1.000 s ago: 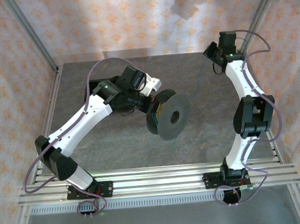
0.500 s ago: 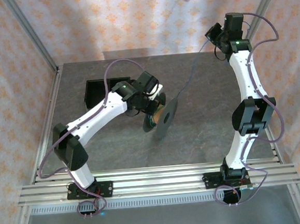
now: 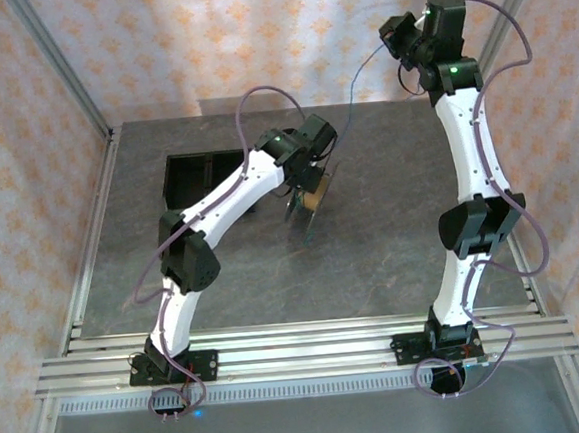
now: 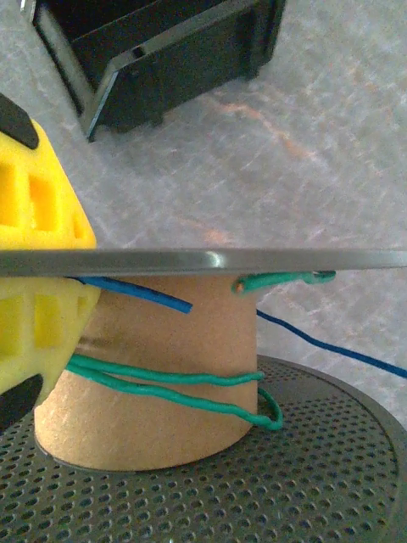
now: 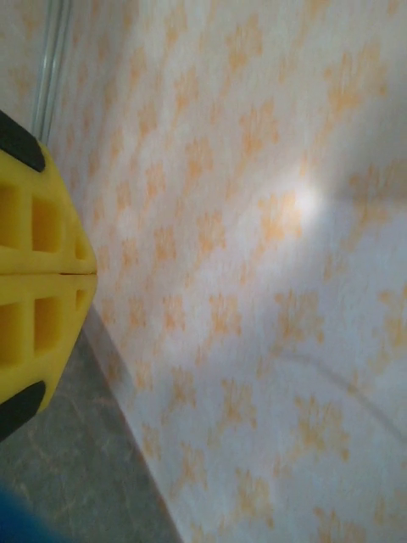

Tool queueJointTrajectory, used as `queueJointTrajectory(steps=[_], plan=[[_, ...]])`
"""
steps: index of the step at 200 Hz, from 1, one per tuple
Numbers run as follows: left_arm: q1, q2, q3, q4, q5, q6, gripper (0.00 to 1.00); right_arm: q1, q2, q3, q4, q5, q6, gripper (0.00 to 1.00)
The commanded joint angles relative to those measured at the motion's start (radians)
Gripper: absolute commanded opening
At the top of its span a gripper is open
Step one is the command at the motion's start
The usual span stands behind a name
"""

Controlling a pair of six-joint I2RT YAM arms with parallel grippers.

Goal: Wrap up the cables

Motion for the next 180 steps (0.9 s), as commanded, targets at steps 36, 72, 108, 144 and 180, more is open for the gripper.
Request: queueJointTrajectory(steps=[36, 72, 108, 144, 180], plan=[[0.081, 0.086, 0.207, -0.082, -0.029, -0.221, 0.00, 0.051, -0.075, 0.057, 0.001, -0.014, 0.071, 0.00], [0.135, 0.101, 0.228, -0.074, -0.042, -0.406, 0.00, 0.093, -0.154, -0.026, 0.025, -0.020, 0.089, 0.00], [0.154, 0.119, 0.254, -0.072, -0.014, -0.455, 0.00, 0.130, -0.213, -0.116, 0.088, -0.026, 0.125, 0.00], [0.182, 0.120, 0.250, -0.074, -0.007, -0.514, 0.00, 0.165, -0.281, -0.217, 0.132, -0.052, 0.152, 0.00], [0.225, 0.124, 0.243, -0.073, 0.033, -0.602, 0.00, 0.190, -0.413, -0.424, 0.238, -0.059, 0.191, 0.00]])
